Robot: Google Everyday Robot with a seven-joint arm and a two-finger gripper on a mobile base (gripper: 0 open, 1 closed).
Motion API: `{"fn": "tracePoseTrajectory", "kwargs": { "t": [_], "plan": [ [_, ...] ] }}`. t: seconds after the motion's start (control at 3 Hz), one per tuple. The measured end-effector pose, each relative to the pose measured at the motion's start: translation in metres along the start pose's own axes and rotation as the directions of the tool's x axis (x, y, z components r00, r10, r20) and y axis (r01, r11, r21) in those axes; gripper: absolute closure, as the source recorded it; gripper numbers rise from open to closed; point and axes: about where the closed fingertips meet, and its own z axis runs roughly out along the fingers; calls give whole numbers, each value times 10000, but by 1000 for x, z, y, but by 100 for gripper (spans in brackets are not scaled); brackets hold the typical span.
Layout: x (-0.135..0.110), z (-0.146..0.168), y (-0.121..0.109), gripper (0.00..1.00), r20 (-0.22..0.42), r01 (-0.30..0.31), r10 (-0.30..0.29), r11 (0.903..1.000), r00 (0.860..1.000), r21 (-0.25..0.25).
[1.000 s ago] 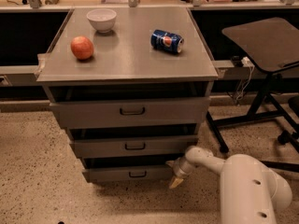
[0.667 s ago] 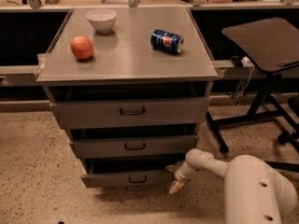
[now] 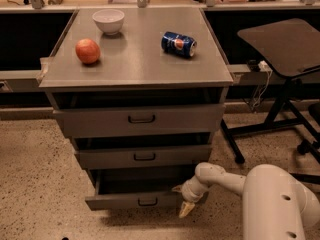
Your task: Open bottom drawer
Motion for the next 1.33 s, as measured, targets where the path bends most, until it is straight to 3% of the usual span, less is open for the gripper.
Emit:
{"fn": "tracePoseTrajectory", "kwargs": {
  "t": [0.67,1.33],
  "plan": [
    [-27,-3,46,30,542,563,-505,9921,9973,-1117],
    [-45,-11,101,32,721,810,-658,9690,9952,-2335]
  ]
}}
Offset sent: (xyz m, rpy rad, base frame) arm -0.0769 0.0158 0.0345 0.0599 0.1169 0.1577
